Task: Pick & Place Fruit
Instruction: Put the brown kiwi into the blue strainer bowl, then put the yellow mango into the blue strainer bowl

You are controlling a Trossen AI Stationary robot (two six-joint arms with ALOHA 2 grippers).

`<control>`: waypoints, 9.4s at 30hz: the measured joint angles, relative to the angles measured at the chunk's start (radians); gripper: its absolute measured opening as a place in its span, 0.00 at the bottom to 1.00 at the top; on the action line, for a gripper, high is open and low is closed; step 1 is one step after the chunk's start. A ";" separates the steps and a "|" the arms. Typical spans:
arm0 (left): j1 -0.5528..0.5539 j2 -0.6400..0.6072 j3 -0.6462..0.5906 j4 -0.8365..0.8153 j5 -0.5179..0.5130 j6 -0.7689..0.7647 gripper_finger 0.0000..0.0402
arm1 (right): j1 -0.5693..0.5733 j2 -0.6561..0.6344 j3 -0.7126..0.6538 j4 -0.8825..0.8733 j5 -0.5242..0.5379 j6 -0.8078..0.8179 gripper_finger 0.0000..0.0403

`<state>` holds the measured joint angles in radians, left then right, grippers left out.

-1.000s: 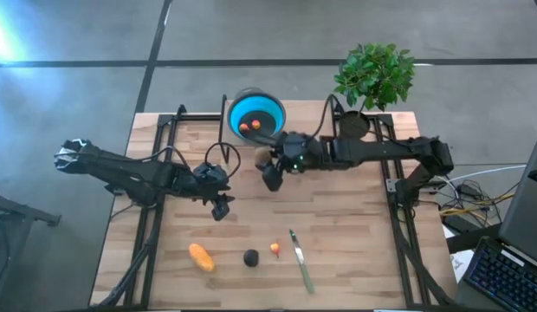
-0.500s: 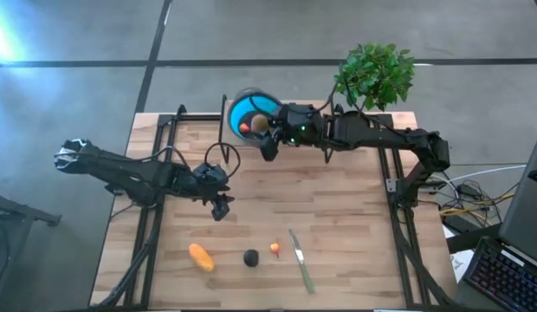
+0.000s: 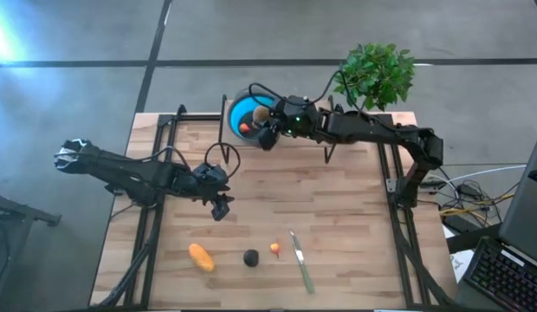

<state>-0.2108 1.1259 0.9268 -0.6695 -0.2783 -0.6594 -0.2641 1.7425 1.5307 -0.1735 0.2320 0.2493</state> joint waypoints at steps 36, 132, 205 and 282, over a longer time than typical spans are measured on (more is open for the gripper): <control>0.000 0.000 0.000 -0.005 -0.002 0.008 0.47 | -0.053 0.086 -0.005 -0.033 0.004 -0.014 0.70; -0.470 0.134 -0.040 0.037 0.386 0.063 0.81 | 0.012 -0.543 -0.311 -0.415 -0.004 0.171 0.39; -0.481 0.449 -0.039 -0.075 0.441 0.391 0.58 | 0.012 -0.542 -0.312 -0.414 -0.003 0.196 0.34; 0.485 0.023 0.201 0.414 -0.089 0.421 0.54 | 0.037 -0.542 -0.312 -0.416 -0.004 0.106 0.22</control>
<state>0.2742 1.1484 1.1275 -0.2556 -0.3674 -0.2383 -0.2268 1.2007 1.2186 -0.5896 0.2276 0.3550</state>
